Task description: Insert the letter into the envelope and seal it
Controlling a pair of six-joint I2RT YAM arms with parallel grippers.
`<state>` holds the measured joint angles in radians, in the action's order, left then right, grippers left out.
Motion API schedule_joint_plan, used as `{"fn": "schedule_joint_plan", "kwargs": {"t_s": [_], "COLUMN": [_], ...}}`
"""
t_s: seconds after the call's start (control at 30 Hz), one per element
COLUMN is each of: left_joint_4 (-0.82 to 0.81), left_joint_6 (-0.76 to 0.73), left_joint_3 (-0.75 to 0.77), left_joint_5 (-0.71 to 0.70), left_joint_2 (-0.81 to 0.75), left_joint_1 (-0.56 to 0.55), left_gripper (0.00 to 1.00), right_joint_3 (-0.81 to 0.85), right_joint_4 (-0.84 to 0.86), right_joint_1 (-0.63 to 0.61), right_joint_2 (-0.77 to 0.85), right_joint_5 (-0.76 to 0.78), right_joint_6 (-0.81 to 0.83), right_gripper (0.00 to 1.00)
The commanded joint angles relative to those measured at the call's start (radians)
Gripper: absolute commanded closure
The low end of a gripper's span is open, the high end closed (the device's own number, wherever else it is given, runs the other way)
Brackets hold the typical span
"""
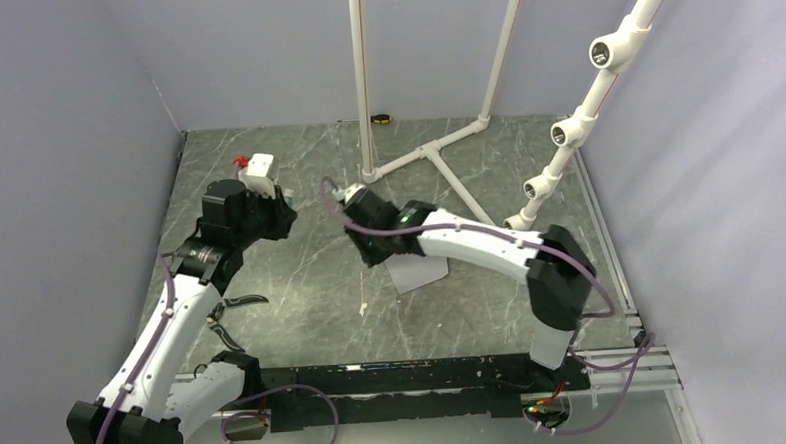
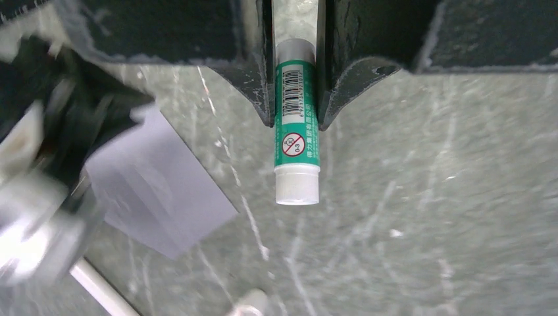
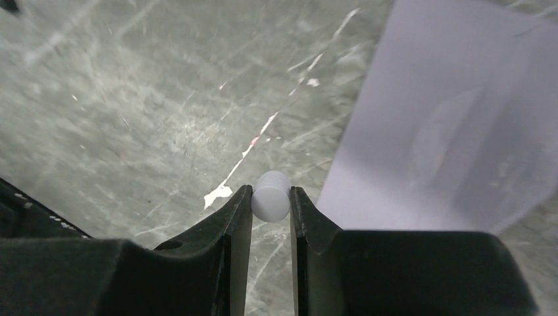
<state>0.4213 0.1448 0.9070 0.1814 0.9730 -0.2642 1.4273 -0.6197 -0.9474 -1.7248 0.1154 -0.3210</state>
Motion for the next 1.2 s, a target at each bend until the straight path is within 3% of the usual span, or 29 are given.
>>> {"fn": "schedule_joint_plan", "kwargs": {"t_s": [0.0, 0.13, 0.3, 0.63, 0.7, 0.8, 0.87, 1.0, 1.17], "left_joint_4": [-0.060, -0.010, 0.030, 0.043, 0.038, 0.032, 0.030, 0.012, -0.027], "left_joint_6": [0.129, 0.214, 0.279, 0.294, 0.295, 0.290, 0.287, 0.283, 0.280], "left_joint_3": [0.011, 0.009, 0.003, 0.043, 0.049, 0.063, 0.073, 0.087, 0.103], "left_joint_5": [-0.299, -0.445, -0.528, -0.441, -0.424, -0.403, -0.390, -0.354, -0.276], "left_joint_2": [-0.074, -0.132, -0.200, -0.214, -0.211, -0.202, -0.195, -0.183, -0.167], "left_joint_1": [0.000, 0.000, 0.000, 0.000, 0.000, 0.000, 0.000, 0.000, 0.001], "left_gripper": [0.97, 0.98, 0.98, 0.98, 0.98, 0.98, 0.97, 0.98, 0.98], "right_joint_3": [0.000, -0.015, -0.023, -0.064, -0.066, -0.072, -0.075, -0.048, -0.048], "right_joint_4": [0.093, 0.141, 0.163, 0.201, 0.199, 0.205, 0.210, 0.182, 0.196], "right_joint_1": [-0.074, -0.099, -0.120, -0.151, -0.151, -0.151, -0.150, -0.141, -0.107], "right_joint_2": [-0.079, -0.135, -0.197, -0.251, -0.252, -0.228, -0.202, -0.163, -0.068], "right_joint_5": [0.080, 0.080, 0.098, 0.097, 0.096, 0.083, 0.069, 0.063, 0.047], "right_joint_6": [0.035, 0.000, -0.027, -0.019, -0.023, -0.041, -0.046, -0.051, -0.064], "right_gripper": [1.00, 1.00, 1.00, 0.87, 0.81, 0.53, 0.42, 0.35, 0.34]}}
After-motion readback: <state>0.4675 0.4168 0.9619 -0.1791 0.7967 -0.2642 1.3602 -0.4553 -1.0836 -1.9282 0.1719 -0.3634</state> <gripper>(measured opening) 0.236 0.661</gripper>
